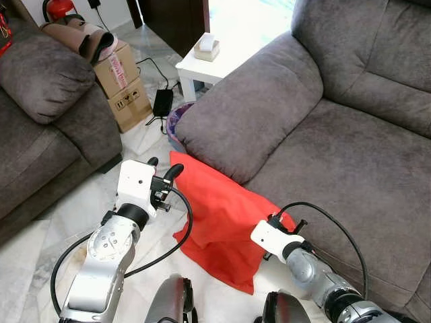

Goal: Move the pillow to the sofa from floor

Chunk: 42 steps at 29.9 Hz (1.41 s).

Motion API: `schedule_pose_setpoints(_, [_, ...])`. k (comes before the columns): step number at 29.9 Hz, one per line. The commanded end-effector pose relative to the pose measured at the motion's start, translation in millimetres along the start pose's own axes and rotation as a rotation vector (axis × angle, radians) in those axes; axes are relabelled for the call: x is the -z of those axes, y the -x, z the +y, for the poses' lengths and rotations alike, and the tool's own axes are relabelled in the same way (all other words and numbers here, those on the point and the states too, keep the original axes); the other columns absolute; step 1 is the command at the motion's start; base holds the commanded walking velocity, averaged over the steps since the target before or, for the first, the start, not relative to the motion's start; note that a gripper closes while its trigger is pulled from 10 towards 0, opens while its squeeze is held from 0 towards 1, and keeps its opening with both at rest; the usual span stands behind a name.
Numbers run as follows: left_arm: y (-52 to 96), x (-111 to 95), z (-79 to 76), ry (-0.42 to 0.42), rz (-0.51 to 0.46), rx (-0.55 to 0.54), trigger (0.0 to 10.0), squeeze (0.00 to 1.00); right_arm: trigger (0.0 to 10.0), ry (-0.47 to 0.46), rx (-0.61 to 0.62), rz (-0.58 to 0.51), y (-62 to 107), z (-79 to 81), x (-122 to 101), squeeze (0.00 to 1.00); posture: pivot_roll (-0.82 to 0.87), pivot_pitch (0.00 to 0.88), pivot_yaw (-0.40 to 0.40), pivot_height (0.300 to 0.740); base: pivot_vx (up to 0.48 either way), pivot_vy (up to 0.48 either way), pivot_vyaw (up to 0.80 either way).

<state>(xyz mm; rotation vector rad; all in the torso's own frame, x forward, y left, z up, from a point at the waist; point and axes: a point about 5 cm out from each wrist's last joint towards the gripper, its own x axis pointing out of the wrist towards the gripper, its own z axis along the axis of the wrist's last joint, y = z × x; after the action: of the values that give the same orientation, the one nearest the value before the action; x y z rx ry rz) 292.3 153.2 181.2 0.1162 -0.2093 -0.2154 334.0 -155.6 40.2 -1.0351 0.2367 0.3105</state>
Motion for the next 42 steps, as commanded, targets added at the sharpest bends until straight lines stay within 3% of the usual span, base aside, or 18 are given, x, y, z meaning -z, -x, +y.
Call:
schedule_pose_setpoints(1, [1.9,3.4,2.8,0.001,0.019,-0.011,10.0,0.00,0.0,-0.018,-0.037,0.018,4.1,11.6,5.4,0.00,0.19,0.228,0.083,0.636,0.000,0.000,0.00])
schedule_pose_setpoints(9, [1.9,3.4,2.8,0.001,0.019,-0.011,10.0,0.00,0.0,-0.019,-0.038,0.018,4.1,11.6,5.4,0.00,0.19,0.228,0.083,0.636,0.000,0.000,0.00])
schedule_pose_setpoints(10, [6.5,18.1,1.6,0.020,0.061,-0.027,10.0,0.00,0.0,-0.425,-0.008,-0.001,5.8,19.0,-4.1,0.00,0.12,0.185,0.055,0.636,0.000,0.000,0.00])
schedule_pose_setpoints(11, [10.8,29.9,0.3,0.044,0.095,-0.043,10.0,0.00,0.0,-0.678,0.024,-0.027,8.4,20.1,-7.2,0.00,0.10,0.173,0.047,0.636,0.000,0.000,0.00])
schedule_pose_setpoints(12, [14.1,38.6,-1.1,0.064,0.121,-0.055,10.0,0.00,0.0,-0.843,0.054,-0.047,11.2,19.6,-6.5,0.00,0.09,0.170,0.044,0.636,0.000,0.000,0.00])
schedule_pose_setpoints(13, [16.2,43.7,-2.0,0.076,0.135,-0.062,10.0,0.00,0.0,-0.912,0.069,-0.058,13.0,19.0,-5.2,0.00,0.09,0.168,0.043,0.636,0.000,0.000,0.00])
schedule_pose_setpoints(19, [17.4,52.4,-1.8,0.081,0.157,-0.071,10.0,0.00,0.0,-0.899,0.064,-0.031,14.5,18.5,4.5,0.00,0.09,0.160,0.037,0.636,0.000,0.000,0.00])
schedule_pose_setpoints(26, [18.8,55.1,1.2,0.037,0.156,-0.060,10.0,0.00,0.0,-0.970,0.059,-0.056,14.2,12.3,2.7,0.00,0.09,0.159,0.037,0.636,0.000,0.000,0.00])
schedule_pose_setpoints(27, [21.7,57.9,2.5,-0.012,0.166,-0.039,10.0,0.00,0.0,-1.013,0.072,-0.081,13.5,8.7,-0.2,0.00,0.09,0.157,0.040,0.636,0.000,0.000,0.00])
schedule_pose_setpoints(29, [27.0,61.9,3.1,-0.033,0.182,-0.027,10.0,0.00,0.0,-1.115,0.072,-0.112,13.7,7.5,-3.4,0.00,0.09,0.154,0.041,0.636,0.000,0.000,0.00])
schedule_pose_setpoints(30, [28.4,63.1,3.4,-0.027,0.185,-0.030,10.0,0.00,1.1,-1.144,0.065,-0.120,14.1,8.5,-4.3,0.00,0.09,0.153,0.042,0.636,0.000,0.000,0.00])
schedule_pose_setpoints(31, [29.6,64.1,3.6,-0.022,0.187,-0.033,10.0,0.00,3.0,-1.161,0.057,-0.125,14.5,9.7,-5.2,0.00,0.09,0.153,0.042,0.636,0.000,0.000,0.00])
schedule_pose_setpoints(32, [30.3,64.6,3.7,-0.020,0.188,-0.034,10.0,0.00,3.0,-1.169,0.052,-0.128,14.8,10.5,-5.7,0.00,0.09,0.153,0.042,0.636,0.000,0.000,0.00])
schedule_pose_setpoints(33, [32.7,66.7,3.0,-0.017,0.194,-0.033,10.0,0.00,10.0,-1.190,0.036,-0.152,17.1,14.0,-8.4,0.00,0.08,0.151,0.043,0.636,0.000,0.000,0.00])
schedule_pose_setpoints(42, [29.1,67.0,-0.2,0.006,0.181,-0.032,10.0,0.00,10.0,-1.232,0.052,-0.177,23.9,17.4,-5.8,0.00,0.08,0.135,0.044,0.666,0.000,0.000,0.00])
